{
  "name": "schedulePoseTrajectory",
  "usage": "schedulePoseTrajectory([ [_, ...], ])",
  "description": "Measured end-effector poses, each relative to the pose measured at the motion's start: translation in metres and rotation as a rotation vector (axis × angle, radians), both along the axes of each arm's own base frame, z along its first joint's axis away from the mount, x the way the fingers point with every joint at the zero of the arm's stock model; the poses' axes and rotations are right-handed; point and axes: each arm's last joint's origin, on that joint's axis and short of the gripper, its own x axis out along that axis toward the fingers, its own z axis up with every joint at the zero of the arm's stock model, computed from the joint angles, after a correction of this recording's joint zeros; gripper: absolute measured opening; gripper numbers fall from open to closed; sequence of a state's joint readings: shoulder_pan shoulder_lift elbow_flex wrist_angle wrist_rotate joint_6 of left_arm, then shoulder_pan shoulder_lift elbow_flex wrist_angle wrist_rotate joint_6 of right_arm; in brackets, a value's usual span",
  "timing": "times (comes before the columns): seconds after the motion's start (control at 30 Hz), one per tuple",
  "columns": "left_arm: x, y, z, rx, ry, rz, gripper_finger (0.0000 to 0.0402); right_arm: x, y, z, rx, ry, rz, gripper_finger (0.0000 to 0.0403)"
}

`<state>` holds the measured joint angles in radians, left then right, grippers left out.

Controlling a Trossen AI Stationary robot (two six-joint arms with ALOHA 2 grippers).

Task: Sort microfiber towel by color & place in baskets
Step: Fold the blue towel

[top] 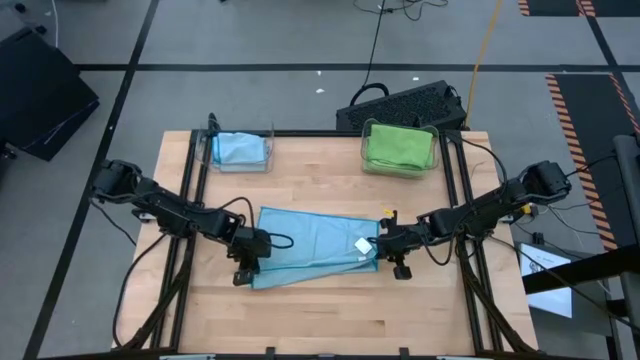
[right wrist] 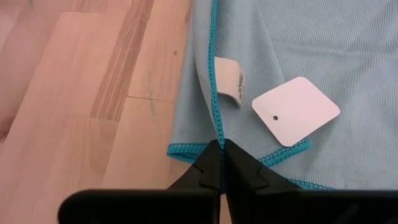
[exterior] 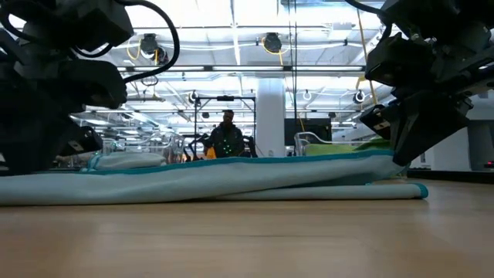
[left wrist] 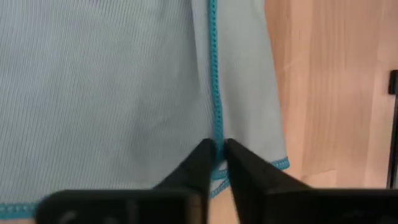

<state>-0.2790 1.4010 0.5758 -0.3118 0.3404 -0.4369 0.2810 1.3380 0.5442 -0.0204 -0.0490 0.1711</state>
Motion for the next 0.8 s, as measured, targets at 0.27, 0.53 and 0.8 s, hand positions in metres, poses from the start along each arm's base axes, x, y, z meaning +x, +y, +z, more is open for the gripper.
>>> schedulePoseTrajectory([
  [0.27, 0.001, -0.002, 0.003, -0.035, 0.048, 0.094, 0.0004, -0.001, 0.000, 0.003, 0.037, 0.007, -0.038, 0.0000],
  [0.53, 0.018, -0.012, 0.046, -0.015, 0.049, 0.200, 0.0003, -0.017, -0.005, 0.024, 0.117, 0.009, -0.124, 0.0000],
  [0.8, 0.028, -0.022, 0.062, 0.146, -0.075, 0.250, 0.0019, -0.030, -0.008, 0.036, 0.180, 0.026, -0.162, 0.0000],
])
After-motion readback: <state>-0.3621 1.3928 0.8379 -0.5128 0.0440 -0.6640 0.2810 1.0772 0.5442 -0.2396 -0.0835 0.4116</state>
